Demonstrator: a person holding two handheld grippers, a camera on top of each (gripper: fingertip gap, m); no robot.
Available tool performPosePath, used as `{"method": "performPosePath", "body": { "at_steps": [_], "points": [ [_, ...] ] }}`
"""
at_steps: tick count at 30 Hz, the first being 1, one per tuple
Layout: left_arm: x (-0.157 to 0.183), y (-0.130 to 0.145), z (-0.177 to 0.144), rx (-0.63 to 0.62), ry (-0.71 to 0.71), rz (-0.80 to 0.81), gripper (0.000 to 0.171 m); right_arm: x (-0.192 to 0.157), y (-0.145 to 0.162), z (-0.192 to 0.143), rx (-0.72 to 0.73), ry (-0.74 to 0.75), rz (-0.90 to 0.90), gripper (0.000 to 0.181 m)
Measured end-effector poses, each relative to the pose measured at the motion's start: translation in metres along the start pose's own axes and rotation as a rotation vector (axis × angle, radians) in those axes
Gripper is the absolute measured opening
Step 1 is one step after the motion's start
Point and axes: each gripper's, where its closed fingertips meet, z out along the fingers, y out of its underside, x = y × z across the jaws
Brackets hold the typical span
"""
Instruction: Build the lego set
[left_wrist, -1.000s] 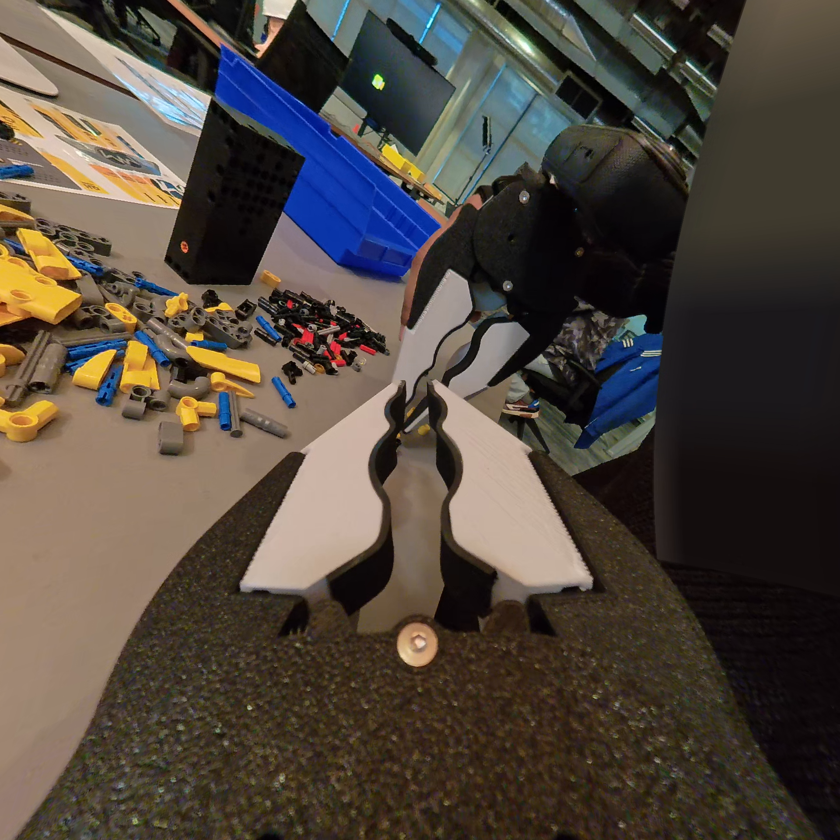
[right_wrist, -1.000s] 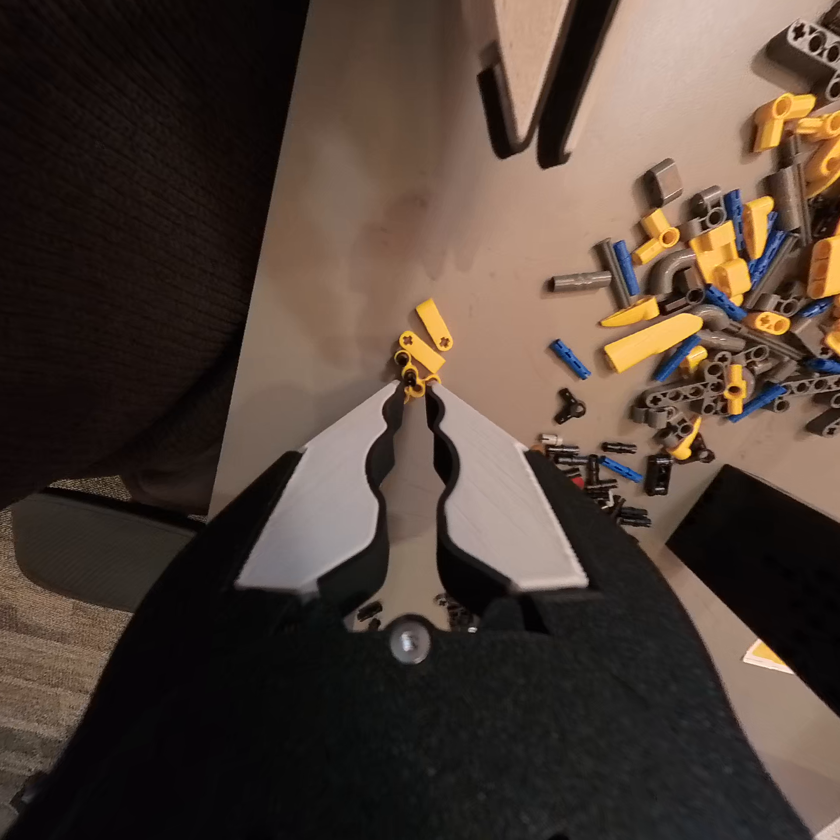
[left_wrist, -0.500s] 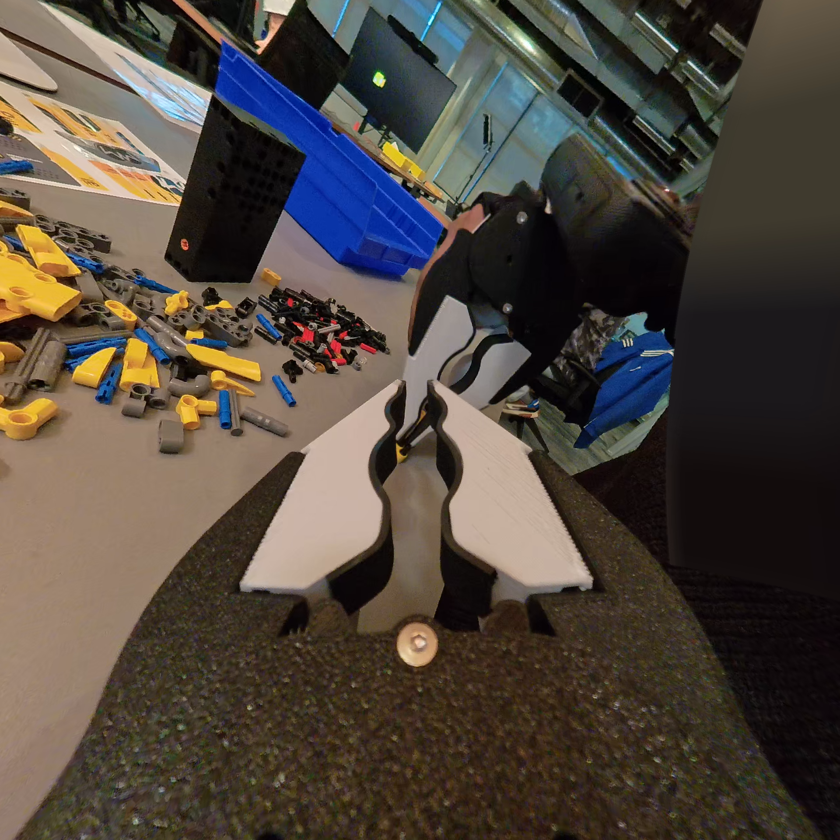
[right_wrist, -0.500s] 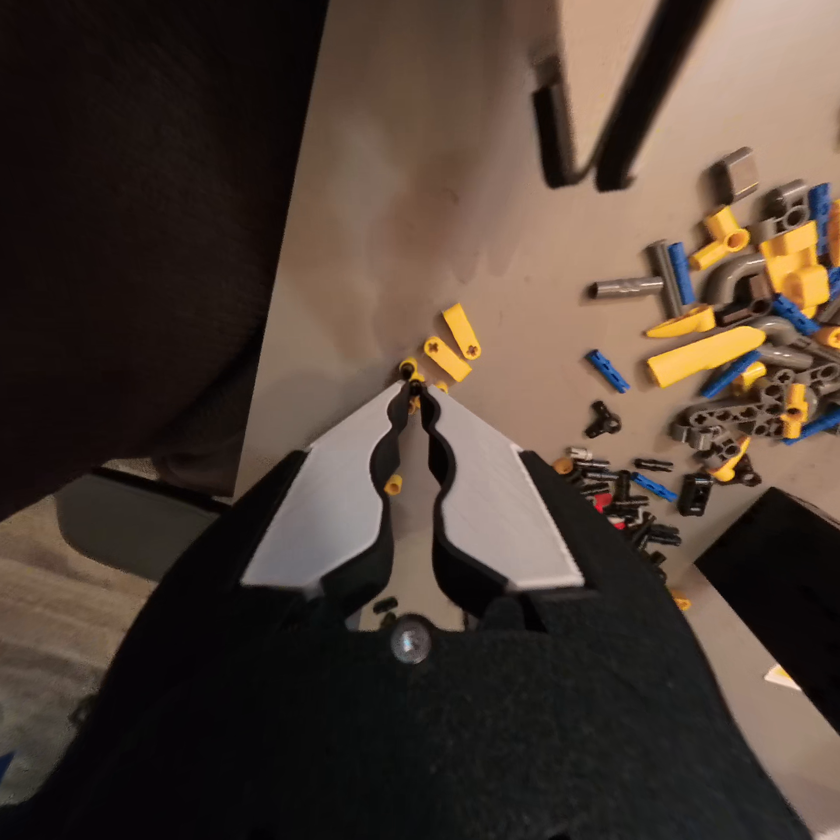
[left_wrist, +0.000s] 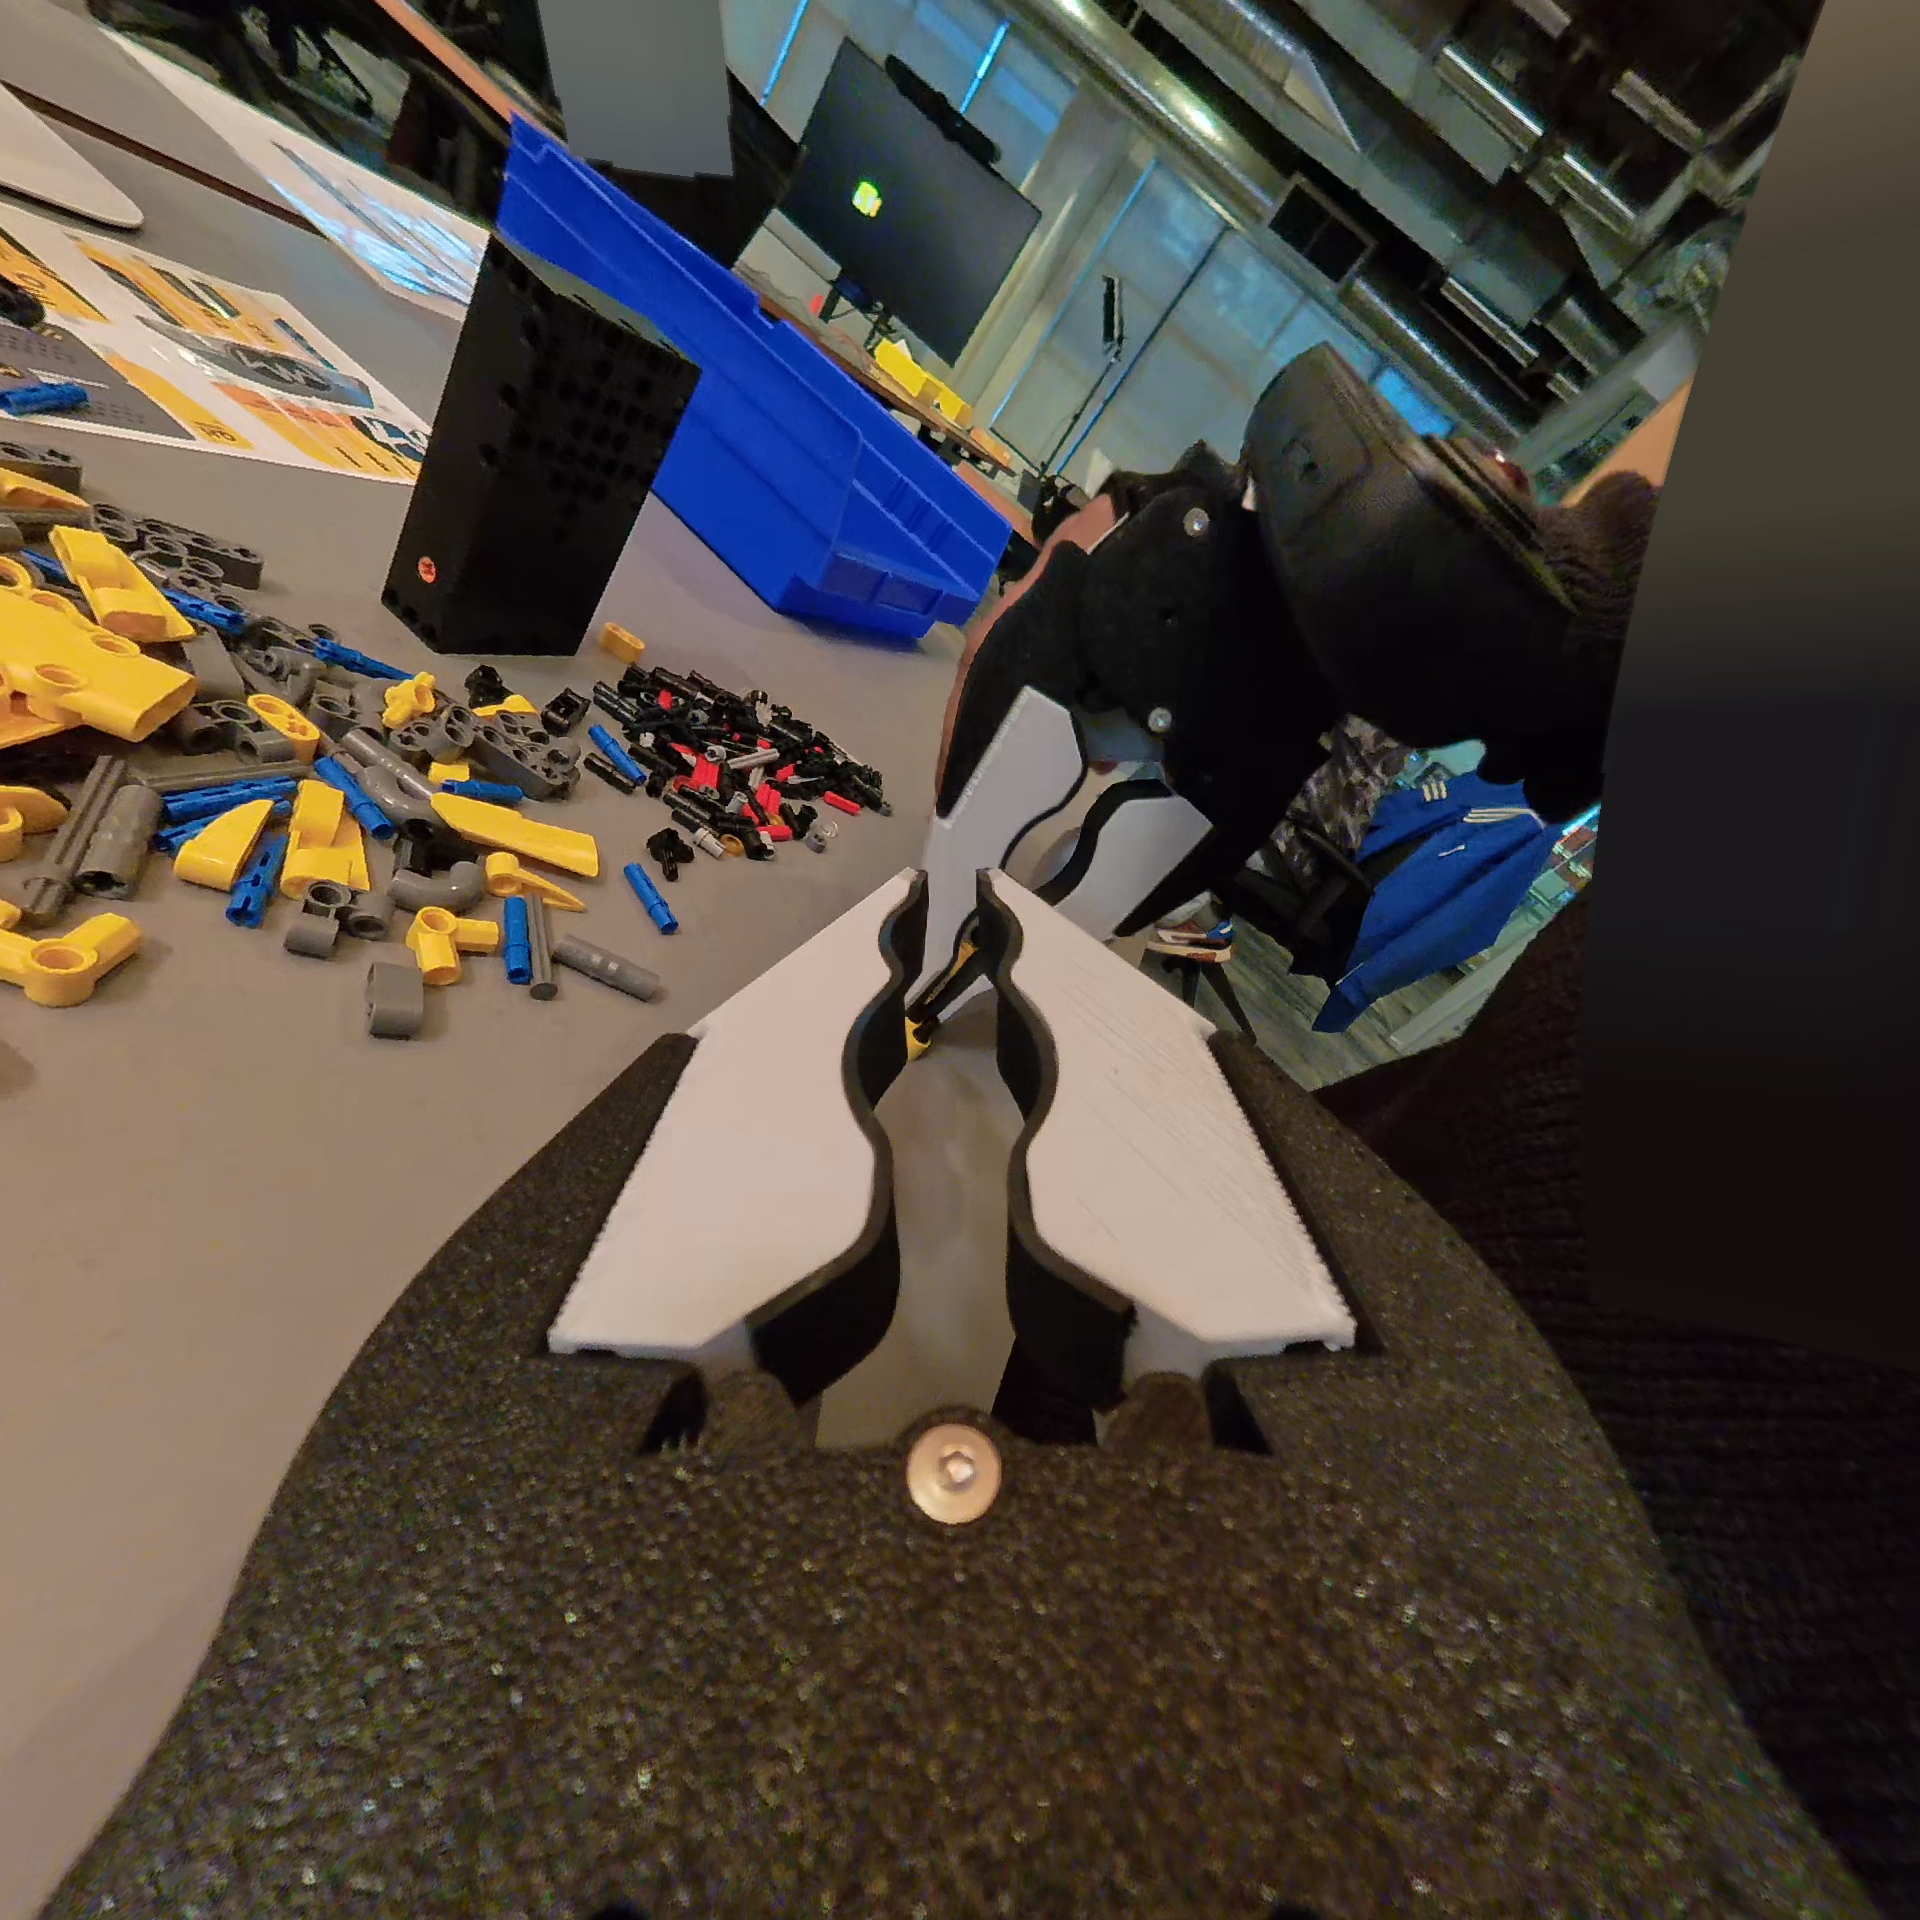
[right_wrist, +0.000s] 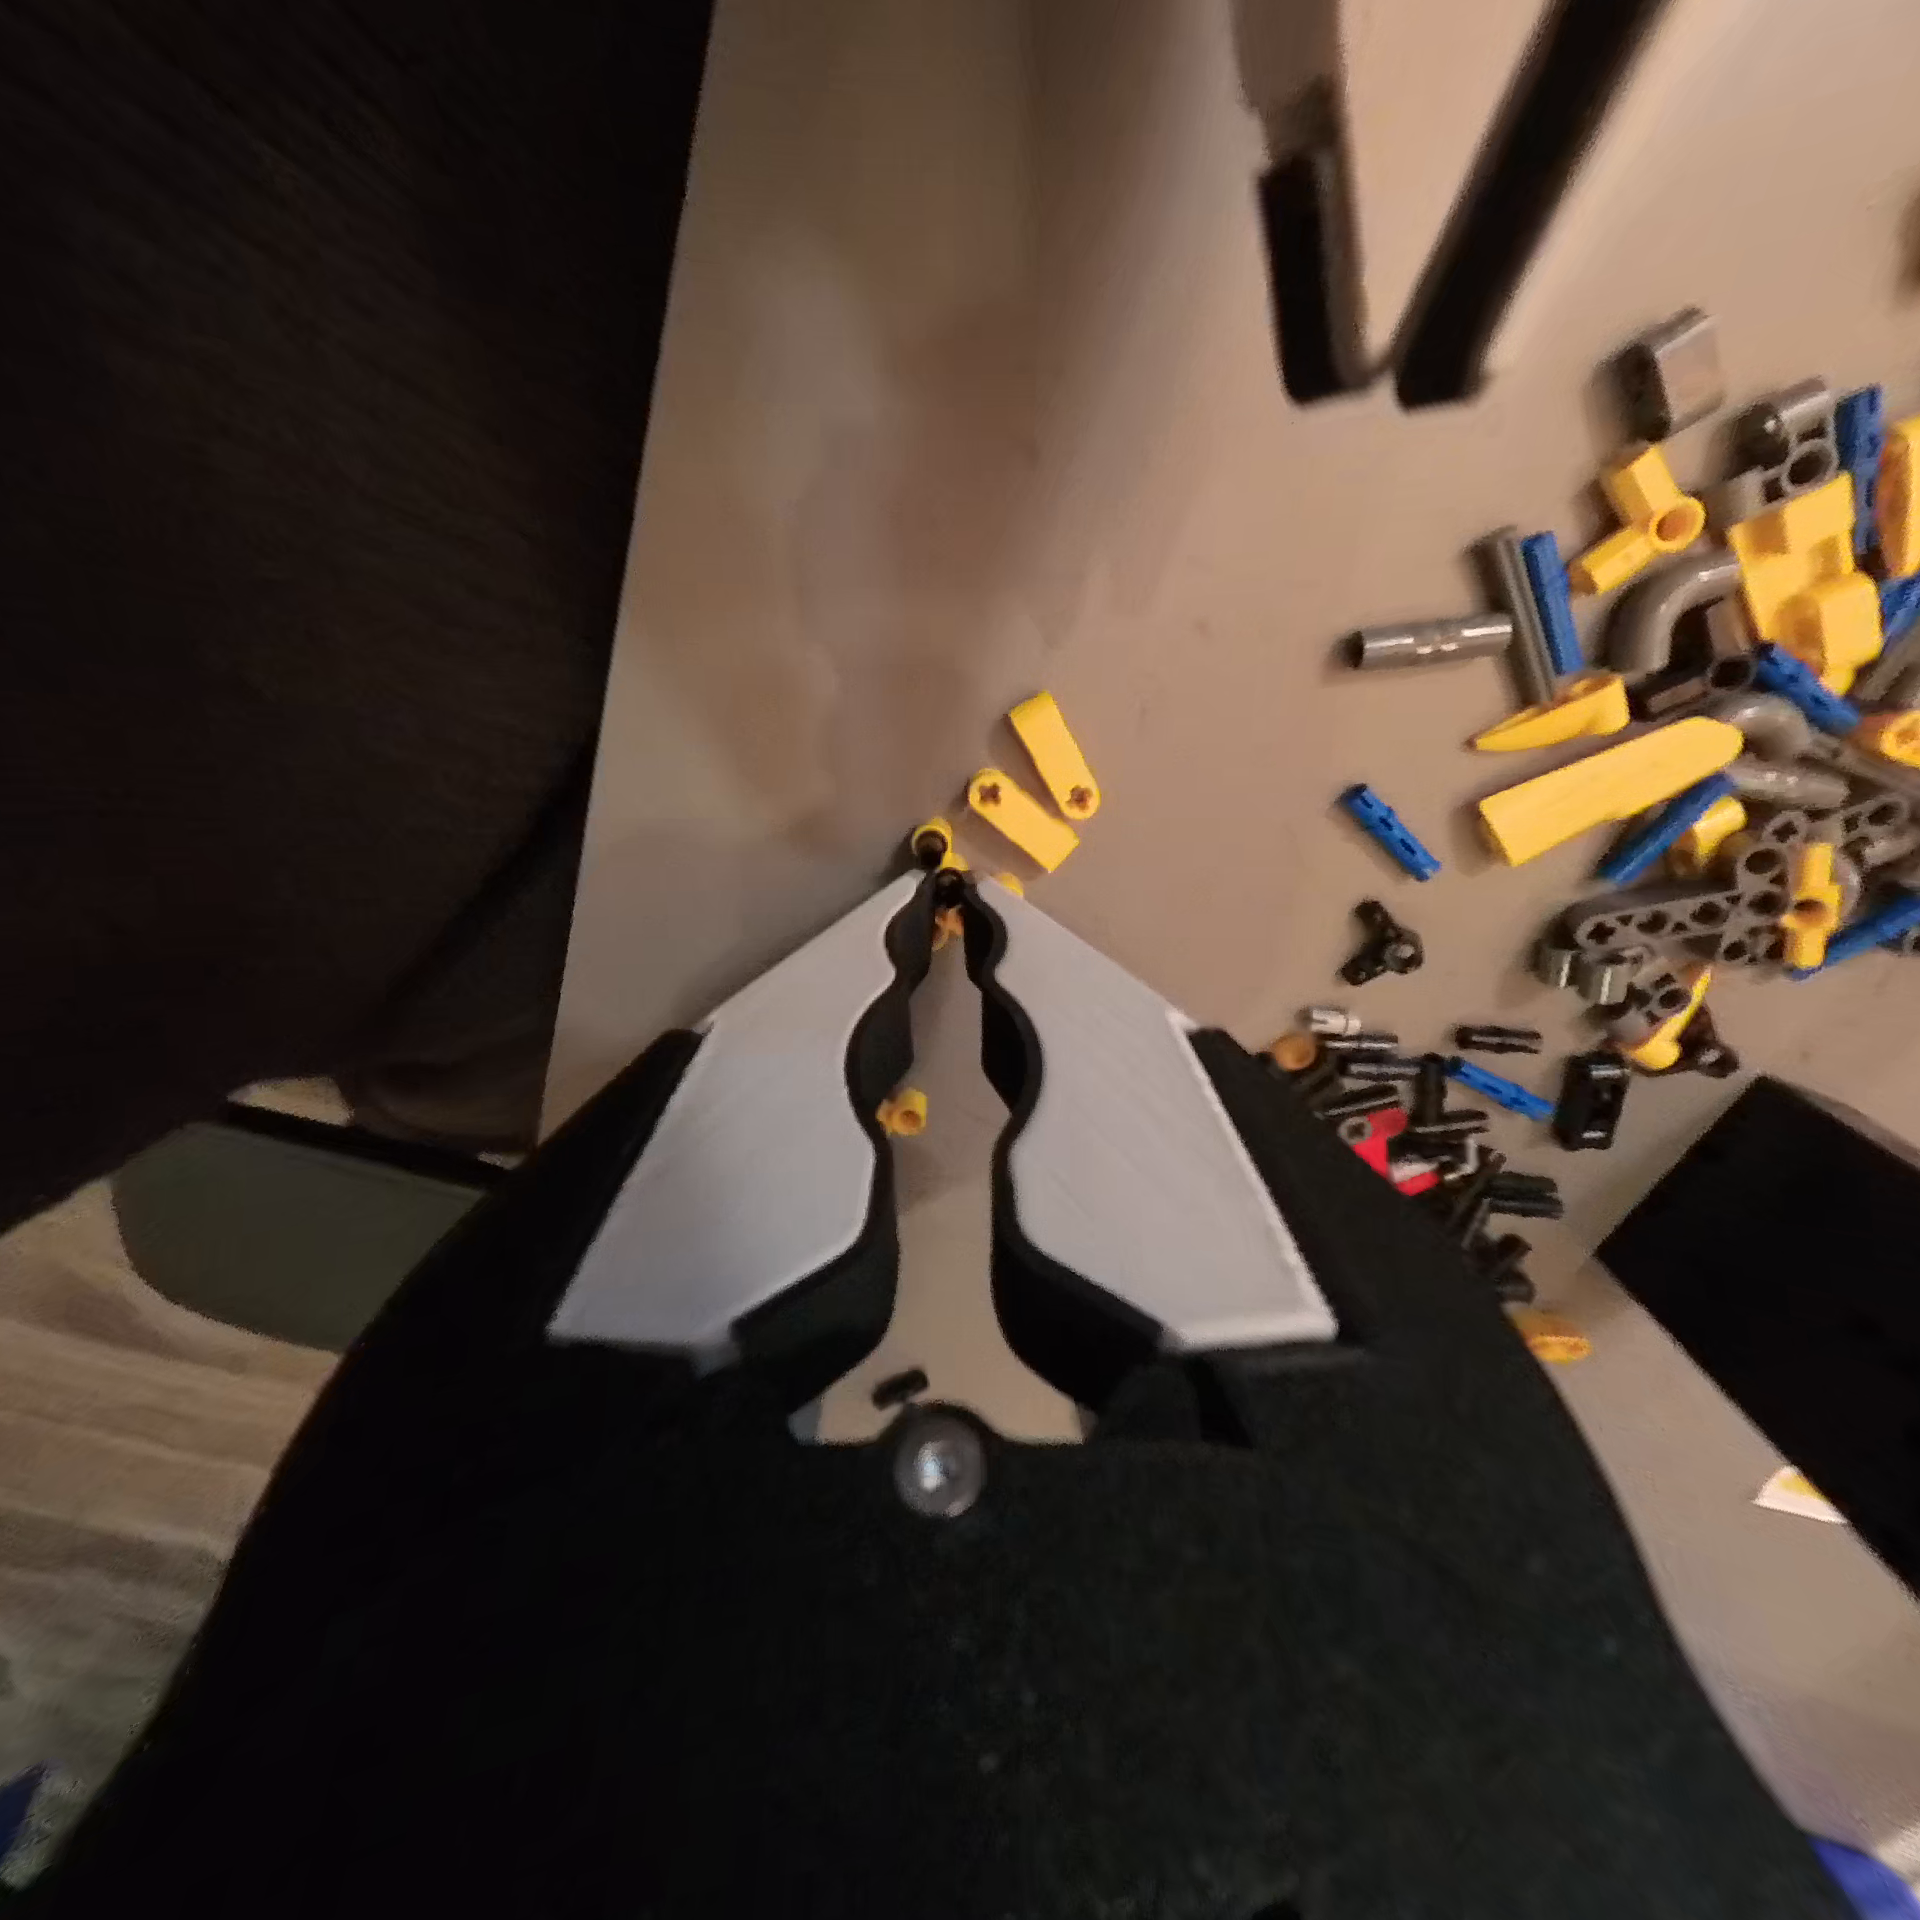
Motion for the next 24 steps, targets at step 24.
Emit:
{"method": "performPosePath", "body": {
  "at_steps": [24],
  "points": [
    [-0.006, 0.014, 0.028, -0.196, -0.149, 0.138, 0.009, 0.022, 0.069, -0.068, 0.849, 0.440, 0.763, 0.025]
  ]
}}
